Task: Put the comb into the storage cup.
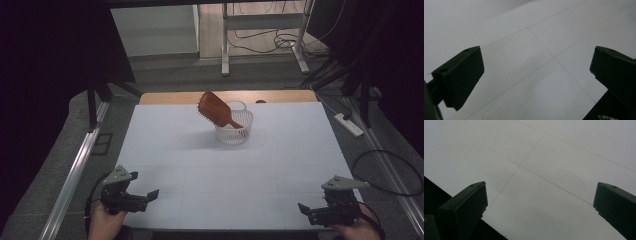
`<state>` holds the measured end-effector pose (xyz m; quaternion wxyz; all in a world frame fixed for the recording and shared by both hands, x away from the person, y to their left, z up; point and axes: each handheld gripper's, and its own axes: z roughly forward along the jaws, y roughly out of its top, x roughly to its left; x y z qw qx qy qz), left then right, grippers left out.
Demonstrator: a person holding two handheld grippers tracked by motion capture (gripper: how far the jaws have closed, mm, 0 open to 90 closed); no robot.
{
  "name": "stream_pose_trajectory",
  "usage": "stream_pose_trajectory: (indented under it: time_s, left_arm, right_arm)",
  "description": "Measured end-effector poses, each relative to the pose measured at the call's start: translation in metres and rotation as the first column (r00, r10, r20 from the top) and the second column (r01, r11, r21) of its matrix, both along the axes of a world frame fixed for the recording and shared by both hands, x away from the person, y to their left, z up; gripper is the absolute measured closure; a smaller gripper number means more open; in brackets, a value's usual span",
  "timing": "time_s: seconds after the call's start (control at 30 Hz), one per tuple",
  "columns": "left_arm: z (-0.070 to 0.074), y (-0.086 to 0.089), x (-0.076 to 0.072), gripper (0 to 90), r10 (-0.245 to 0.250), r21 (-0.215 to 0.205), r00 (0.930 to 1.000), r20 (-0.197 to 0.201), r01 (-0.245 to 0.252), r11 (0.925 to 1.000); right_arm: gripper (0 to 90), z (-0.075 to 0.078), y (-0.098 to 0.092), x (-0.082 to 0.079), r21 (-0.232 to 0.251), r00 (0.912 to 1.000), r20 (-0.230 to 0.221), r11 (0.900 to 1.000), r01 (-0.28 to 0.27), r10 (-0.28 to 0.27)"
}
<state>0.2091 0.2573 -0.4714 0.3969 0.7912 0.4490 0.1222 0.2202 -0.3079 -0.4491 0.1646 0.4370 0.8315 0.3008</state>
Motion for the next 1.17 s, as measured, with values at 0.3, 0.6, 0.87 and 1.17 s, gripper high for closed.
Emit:
stream_pose_trajectory:
  time_s: [0.3, 0.6, 0.87, 1.17]
  left_arm:
    - [-0.002, 0.006, -0.008, 0.1, 0.01, 0.011, 0.9999, -0.003, -0.01, 0.9999]
    - [-0.002, 0.007, -0.013, 0.1, 0.027, 0.04, 0.9996, -0.005, -0.027, 0.9989]
    - [-0.002, 0.005, -0.014, 0.4, 0.02, 0.08, 0.9995, -0.026, -0.018, 0.9966]
    - [-0.002, 0.006, -0.013, 0.6, 0.022, 0.063, 0.9993, -0.029, -0.02, 0.9978]
  right_arm:
    - [0.0, 0.0, 0.0, 0.0, -0.002, 1.0, -0.001, 1.0, 0.0, 0.0]
    - [0.0, 0.0, 0.001, 0.0, -0.004, 1.0, -0.002, 1.0, 0.0, 0.0]
    - [0.0, 0.0, 0.001, 0.0, -0.005, 1.0, -0.001, 1.0, 0.002, -0.002]
    - [0.0, -0.001, 0.001, 0.001, -0.011, 1.0, -0.004, 1.0, -0.002, 0.002]
